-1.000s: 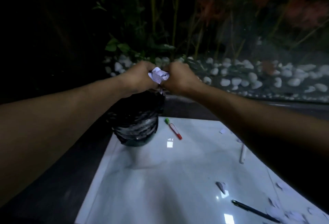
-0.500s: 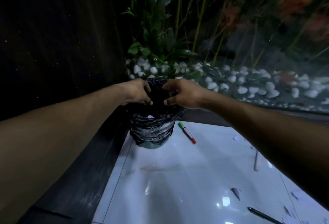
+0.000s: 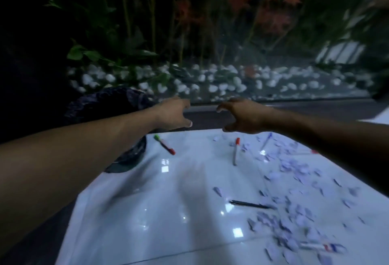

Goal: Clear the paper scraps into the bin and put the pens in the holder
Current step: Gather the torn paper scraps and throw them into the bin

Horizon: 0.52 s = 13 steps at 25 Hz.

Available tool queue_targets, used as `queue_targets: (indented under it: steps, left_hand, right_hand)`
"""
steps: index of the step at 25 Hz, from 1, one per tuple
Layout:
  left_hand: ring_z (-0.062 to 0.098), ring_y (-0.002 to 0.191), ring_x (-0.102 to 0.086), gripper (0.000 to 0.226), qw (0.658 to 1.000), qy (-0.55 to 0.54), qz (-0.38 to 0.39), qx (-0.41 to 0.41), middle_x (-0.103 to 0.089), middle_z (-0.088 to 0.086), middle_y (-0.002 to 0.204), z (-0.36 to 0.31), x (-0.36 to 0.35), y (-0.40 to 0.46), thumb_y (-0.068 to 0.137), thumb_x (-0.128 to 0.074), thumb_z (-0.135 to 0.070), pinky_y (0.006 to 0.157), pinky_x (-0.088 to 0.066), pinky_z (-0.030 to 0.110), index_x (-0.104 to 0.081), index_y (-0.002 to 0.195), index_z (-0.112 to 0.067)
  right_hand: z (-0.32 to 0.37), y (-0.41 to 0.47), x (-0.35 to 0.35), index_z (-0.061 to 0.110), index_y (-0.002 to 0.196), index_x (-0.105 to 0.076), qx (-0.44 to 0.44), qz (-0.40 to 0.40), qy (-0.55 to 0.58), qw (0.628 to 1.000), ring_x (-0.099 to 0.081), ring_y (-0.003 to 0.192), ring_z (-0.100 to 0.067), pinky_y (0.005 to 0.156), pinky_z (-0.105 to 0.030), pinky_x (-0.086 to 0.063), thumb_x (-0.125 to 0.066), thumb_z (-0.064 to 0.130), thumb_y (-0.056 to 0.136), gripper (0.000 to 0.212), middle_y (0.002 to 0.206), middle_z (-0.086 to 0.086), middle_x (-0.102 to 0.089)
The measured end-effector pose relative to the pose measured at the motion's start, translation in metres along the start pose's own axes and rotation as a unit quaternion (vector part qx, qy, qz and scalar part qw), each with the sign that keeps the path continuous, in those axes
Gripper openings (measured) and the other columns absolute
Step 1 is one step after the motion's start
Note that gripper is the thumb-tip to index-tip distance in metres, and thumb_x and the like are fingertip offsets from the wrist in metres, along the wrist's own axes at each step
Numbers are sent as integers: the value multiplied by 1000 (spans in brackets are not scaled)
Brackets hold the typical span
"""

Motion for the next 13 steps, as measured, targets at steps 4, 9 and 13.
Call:
queue_targets:
  steps: [4, 9, 13]
  left_hand:
    - [27, 122, -51, 65, 992, 33, 68, -99, -50, 10, 137, -92, -64, 12, 86, -68, -45, 97, -45, 34, -46, 141, -17]
    - [28, 124, -49, 68, 972, 47, 159, -163, -44, 10, 141, -172, -150, -5, 88, -68, -42, 90, -41, 31, -40, 145, -18]
    - [32, 122, -50, 71, 952, 70, 228, -191, -42, 14, 137, -200, -226, -40, 85, -71, -44, 91, -43, 33, -40, 142, -16]
  right_hand:
    - [-72, -73, -34, 26, 144, -42, -59, 67, -24, 996, -54, 123, -28, 98, -38, -47, -69, 47, 86, 68, 143, -5, -52]
    - [-125, -164, -89, 28, 145, -37, -121, 158, -3, 980, -52, 118, -27, 94, -38, -46, -69, 49, 86, 70, 136, -6, -52]
    - [-147, -224, -151, 28, 145, -35, -135, 248, 32, 959, -53, 102, -20, 86, -35, -46, -71, 50, 84, 74, 130, -7, -60]
Point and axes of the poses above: each hand's wrist, its own y-axis towards the middle knuckle, its own x-axis out of the back of the hand, z = x × y, the point moved 8 cm from there along y, towards the middle knuckle
